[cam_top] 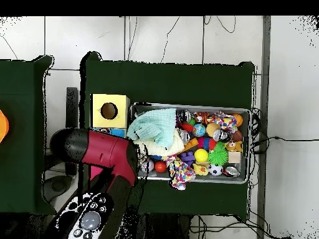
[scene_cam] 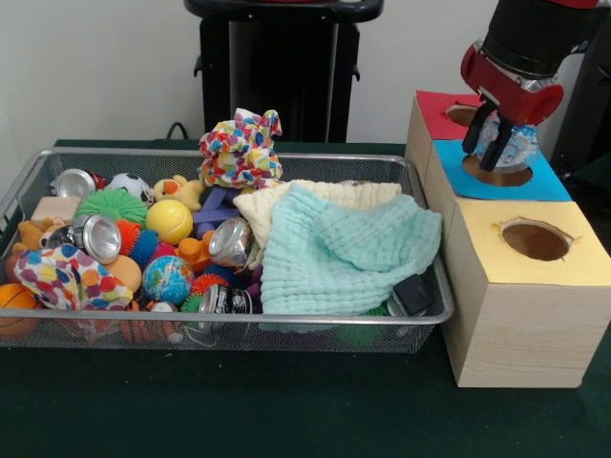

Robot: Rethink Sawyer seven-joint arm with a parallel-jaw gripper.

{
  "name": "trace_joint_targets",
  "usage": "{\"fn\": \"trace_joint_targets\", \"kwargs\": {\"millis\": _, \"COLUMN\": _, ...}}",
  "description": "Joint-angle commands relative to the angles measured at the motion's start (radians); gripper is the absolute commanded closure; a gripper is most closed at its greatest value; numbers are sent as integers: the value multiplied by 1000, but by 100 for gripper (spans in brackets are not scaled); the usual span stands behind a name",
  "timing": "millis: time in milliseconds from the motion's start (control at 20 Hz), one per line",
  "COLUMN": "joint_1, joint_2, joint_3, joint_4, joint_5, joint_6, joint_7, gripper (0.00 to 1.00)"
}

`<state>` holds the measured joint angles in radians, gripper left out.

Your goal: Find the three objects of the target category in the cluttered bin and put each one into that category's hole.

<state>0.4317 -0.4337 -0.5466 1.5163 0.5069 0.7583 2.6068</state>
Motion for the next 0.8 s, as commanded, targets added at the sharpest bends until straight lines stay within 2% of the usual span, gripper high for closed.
{"fn": "trace_joint_targets", "kwargs": {"millis": 50, "joint_1": -13, "joint_2": 41, "joint_3": 41, "joint_4": 30, "joint_5": 38, "joint_6": -37, "joint_7": 275, "gripper": 100}}
{"fn": "trace_joint_targets", "kwargs": {"millis": 600, "joint_1": -19, "joint_2": 44, "joint_3": 30, "joint_4": 29, "joint_5": 27, "joint_6": -32, "joint_7": 264, "gripper": 100}}
{"fn": "trace_joint_targets", "kwargs": {"millis": 650, "joint_1": -20, "joint_2": 43, "joint_3": 29, "joint_4": 31, "joint_5": 25, "joint_6": -35, "joint_7": 260, "gripper": 0}}
{"fn": "trace_joint_targets", "kwargs": {"millis": 800, "joint_1": -25, "joint_2": 41, "joint_3": 31, "joint_4": 34, "joint_5": 23, "joint_6": -37, "joint_7": 252, "gripper": 0}}
